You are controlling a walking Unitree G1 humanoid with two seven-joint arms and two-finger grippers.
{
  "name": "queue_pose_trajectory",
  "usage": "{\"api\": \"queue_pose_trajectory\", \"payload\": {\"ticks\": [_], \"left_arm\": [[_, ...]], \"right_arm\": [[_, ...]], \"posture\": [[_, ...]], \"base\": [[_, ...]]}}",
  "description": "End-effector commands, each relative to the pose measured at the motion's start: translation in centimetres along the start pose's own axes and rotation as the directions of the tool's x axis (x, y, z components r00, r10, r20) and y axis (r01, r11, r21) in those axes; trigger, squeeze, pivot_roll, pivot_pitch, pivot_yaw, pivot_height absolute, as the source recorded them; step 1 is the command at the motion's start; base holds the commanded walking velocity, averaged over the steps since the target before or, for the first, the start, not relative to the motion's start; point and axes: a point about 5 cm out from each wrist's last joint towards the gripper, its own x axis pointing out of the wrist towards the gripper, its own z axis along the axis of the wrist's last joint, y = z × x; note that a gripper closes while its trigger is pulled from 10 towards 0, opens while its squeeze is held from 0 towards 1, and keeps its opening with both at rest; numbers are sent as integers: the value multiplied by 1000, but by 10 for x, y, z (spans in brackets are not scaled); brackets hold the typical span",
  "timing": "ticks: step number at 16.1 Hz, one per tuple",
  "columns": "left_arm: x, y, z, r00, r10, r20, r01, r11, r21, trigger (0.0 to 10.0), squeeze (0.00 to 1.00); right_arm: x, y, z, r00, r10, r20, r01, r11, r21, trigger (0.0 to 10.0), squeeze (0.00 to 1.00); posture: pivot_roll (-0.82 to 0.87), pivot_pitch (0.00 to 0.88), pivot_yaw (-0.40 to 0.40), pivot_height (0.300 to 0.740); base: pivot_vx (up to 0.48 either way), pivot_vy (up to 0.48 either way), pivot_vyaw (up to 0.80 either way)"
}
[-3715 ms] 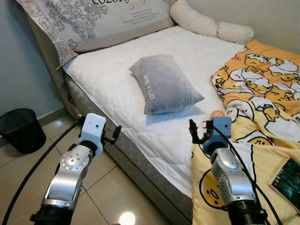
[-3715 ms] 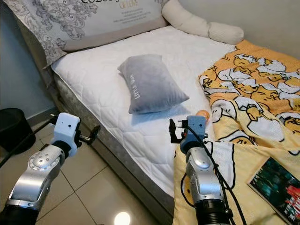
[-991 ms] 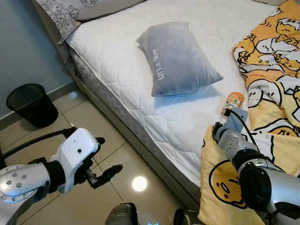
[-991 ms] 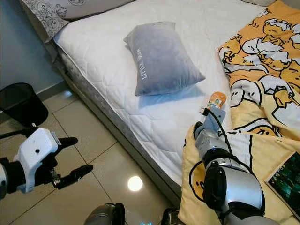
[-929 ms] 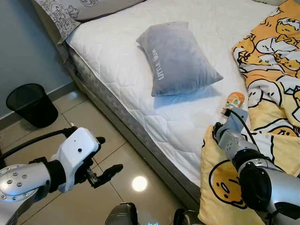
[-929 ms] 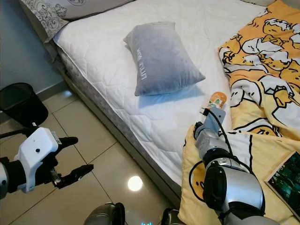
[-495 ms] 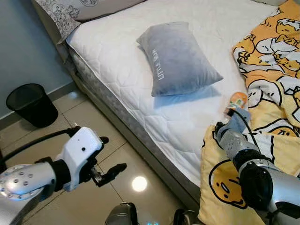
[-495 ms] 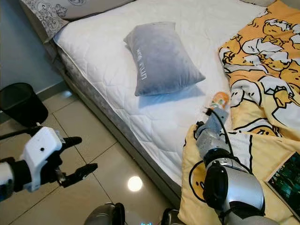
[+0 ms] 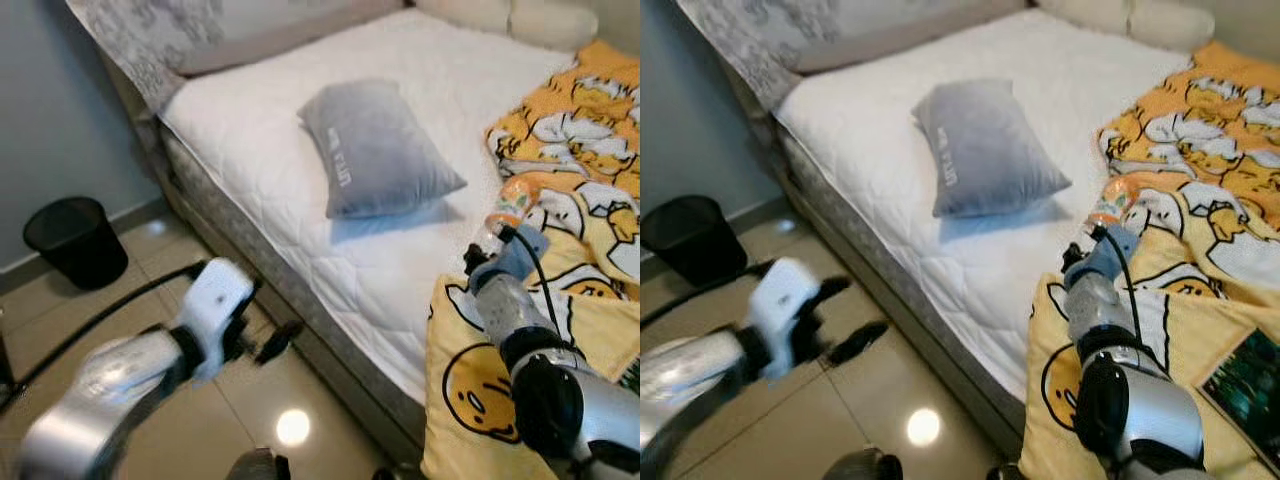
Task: Clean up the room
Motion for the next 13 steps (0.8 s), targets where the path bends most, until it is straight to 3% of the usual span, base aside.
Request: {"api": "queue_pose_trajectory", "payload": {"ticks": [1,2,5,8,9,11,13], "left_arm": [[4,5,-2,999,37,2,-37,999,11,10000,0],[15,14,-5,995,95,14,-95,995,2,10000,0],[33,22,-5,984,176,29,-176,984,-9,10000,0],[47,27,-4,971,231,62,-231,973,-20,10000,0],[49,28,-3,968,242,69,-241,970,-24,10000,0],[53,31,-3,958,273,83,-271,962,-30,10000,0],[59,33,-5,953,290,84,-288,957,-35,10000,0]], "right_arm": [[0,-6,6,999,5,44,-7,1000,29,0,0],[-1,-8,14,994,42,105,-47,998,47,0,0],[-4,-13,31,974,78,211,-98,991,86,0,0],[-13,-6,42,939,187,289,-228,967,115,0,0],[-16,-5,42,933,207,295,-250,961,115,980,0],[-22,-8,39,929,213,302,-261,957,126,10000,0],[-25,-8,32,930,227,288,-291,936,200,10000,0]], "posture": [[73,0,18,740],[34,0,34,740],[-14,0,53,740],[-22,0,55,740],[-22,0,56,740],[-33,0,56,740],[-28,0,45,740]], "base": [[0,0,0],[0,0,0],[0,0,0],[0,0,0],[0,0,0],[0,0,0],[0,0,0]]}}
